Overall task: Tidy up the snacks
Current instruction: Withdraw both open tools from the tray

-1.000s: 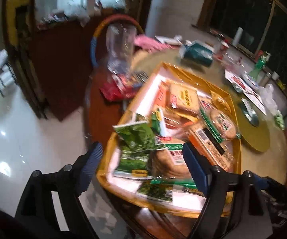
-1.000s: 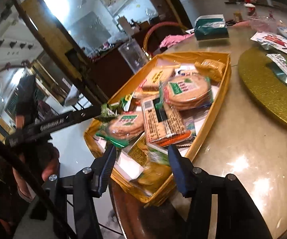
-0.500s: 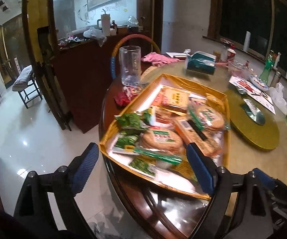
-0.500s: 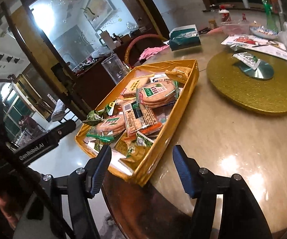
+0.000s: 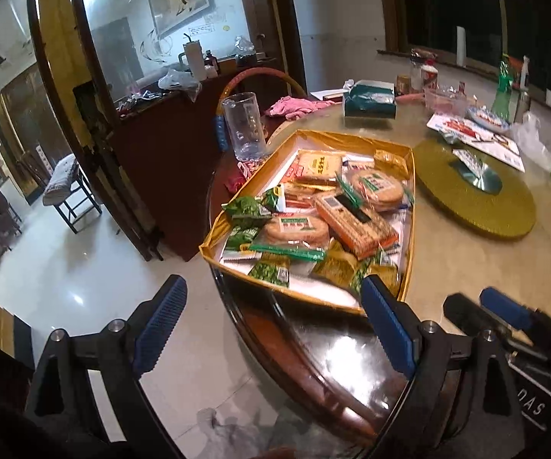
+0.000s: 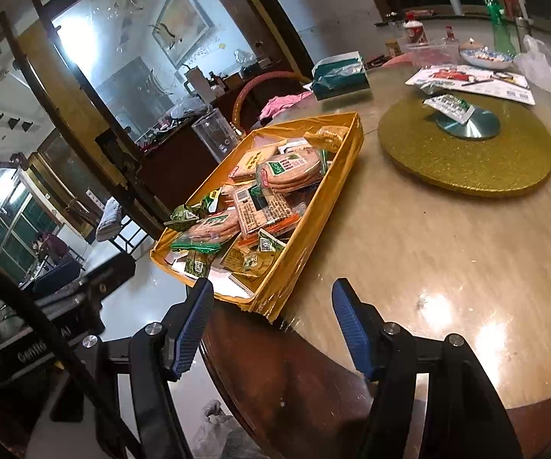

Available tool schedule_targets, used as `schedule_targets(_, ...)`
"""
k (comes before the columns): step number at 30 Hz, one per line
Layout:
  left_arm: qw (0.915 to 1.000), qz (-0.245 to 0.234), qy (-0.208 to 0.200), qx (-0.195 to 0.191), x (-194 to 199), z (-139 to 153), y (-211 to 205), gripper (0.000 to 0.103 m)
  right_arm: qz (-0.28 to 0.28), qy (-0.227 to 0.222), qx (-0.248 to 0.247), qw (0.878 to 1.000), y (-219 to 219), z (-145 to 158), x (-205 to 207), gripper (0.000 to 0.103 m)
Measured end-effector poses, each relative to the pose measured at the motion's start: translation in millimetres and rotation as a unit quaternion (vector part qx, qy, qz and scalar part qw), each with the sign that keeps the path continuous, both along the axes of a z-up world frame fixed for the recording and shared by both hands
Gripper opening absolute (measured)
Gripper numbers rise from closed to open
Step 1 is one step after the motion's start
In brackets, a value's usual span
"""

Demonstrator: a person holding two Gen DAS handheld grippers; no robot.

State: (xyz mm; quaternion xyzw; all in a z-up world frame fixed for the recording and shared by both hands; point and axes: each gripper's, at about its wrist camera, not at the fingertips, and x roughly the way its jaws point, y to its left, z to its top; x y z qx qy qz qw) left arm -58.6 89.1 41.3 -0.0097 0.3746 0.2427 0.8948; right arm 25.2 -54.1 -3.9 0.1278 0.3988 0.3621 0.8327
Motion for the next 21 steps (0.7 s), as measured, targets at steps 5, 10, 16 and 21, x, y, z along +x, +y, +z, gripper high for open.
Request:
schedule_targets(5,0.9999,0.0,0.011,0.004,-5,-3,-2,0.092,-0.002,-0.02,-0.012,1.0,1,6,-10,0.069)
schedule_targets(10,0.9999,0.004,0.009,-0.01,-9,-5,1,0.092,-0.01,-0.031,-0.023,0.999,5,9,-15,0.071)
schedule_targets(16,0.9999,0.008,0.003,-0.011,-10,-6,6,0.092,-0.009,-0.029,-0.03,0.999,11,7,-14,0.071)
schedule_targets(21,0.9996,0.01,0.005,-0.025,-6,-12,16,0.092,-0.009,-0.035,-0.044,0.998,19,6,-15,0.071)
